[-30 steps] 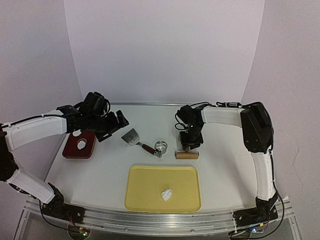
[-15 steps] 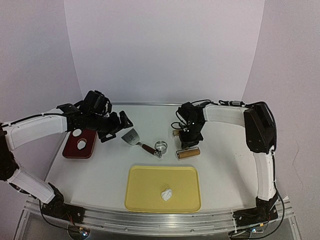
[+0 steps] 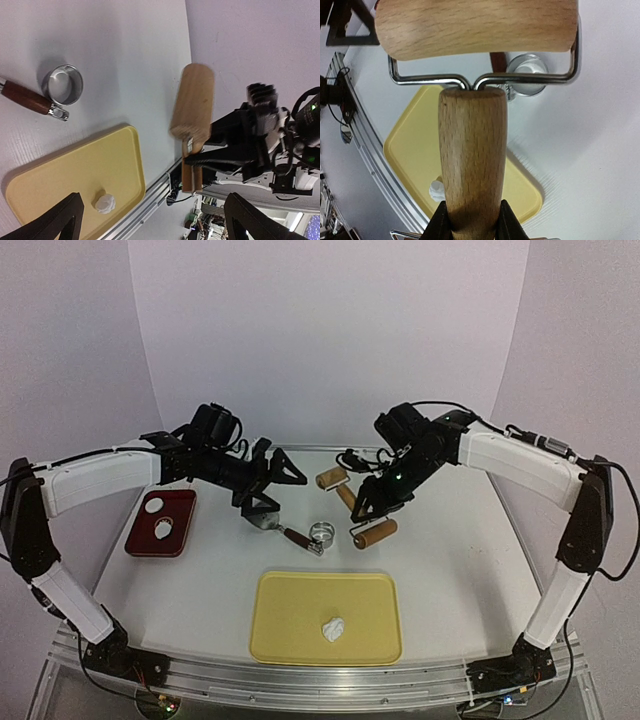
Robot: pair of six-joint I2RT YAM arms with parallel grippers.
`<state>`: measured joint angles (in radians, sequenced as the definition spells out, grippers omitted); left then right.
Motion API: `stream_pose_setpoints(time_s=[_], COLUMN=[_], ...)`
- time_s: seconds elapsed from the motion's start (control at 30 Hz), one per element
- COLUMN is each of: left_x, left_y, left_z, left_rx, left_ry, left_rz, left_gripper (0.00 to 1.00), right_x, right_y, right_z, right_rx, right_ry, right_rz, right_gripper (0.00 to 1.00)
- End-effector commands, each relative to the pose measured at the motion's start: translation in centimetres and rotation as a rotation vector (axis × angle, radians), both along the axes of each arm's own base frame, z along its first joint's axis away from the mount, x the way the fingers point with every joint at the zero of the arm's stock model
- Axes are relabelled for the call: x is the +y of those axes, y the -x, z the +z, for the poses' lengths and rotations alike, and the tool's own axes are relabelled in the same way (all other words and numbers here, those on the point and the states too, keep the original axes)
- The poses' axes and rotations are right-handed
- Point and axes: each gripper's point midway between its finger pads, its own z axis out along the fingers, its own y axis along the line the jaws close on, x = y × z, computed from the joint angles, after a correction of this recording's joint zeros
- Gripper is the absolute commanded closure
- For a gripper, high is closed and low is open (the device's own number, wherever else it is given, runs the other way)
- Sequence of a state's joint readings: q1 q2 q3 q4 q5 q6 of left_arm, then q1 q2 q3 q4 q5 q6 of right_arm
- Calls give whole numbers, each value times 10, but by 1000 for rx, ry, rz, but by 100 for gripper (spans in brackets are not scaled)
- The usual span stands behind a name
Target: Roll out the dumpling wrappers from the dough
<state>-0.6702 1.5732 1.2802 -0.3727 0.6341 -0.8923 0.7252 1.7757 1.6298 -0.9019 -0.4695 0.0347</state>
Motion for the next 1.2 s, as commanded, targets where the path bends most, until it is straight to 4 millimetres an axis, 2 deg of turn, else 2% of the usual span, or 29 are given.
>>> stream_pose_setpoints(time_s=[0.0, 0.07, 0.2, 0.27, 0.57, 0.67, 0.73, 0.9, 1.03, 1.17], left_x=[-23, -26, -26, -26, -51, -56, -57, -58, -56, -52], left_y=[8, 9, 15, 18, 32, 39, 40, 43, 50, 57], left_z=[35, 24, -11, -19, -20, -25, -29, -26, -32, -33], left_rx=[-13, 20, 112, 137, 186, 222, 235, 247, 282, 302], left_ry=[143, 133, 65, 56, 162, 188, 194, 226, 225, 233], left_rz=[-126, -139, -158, -173, -320, -356, -364, -391, -410, -433], left_gripper=[0, 0, 1, 0, 6, 13, 21, 26, 36, 38], right_x=[9, 11, 15, 18, 30, 34, 36, 40, 42, 42], right_y=[26, 30, 32, 32, 42, 48, 53, 67, 70, 68], right_z=[-5, -7, -8, -7, -5, -4, -3, -4, -3, -7], right_rx=[20, 5, -12, -17, -16, -14, -11, -14, -39, -51], right_ry=[30, 61, 82, 84, 82, 79, 73, 78, 91, 114], right_rz=[119, 145, 177, 189, 247, 265, 280, 324, 337, 334], right_gripper=[100, 100, 100, 100, 100, 100, 100, 100, 100, 100])
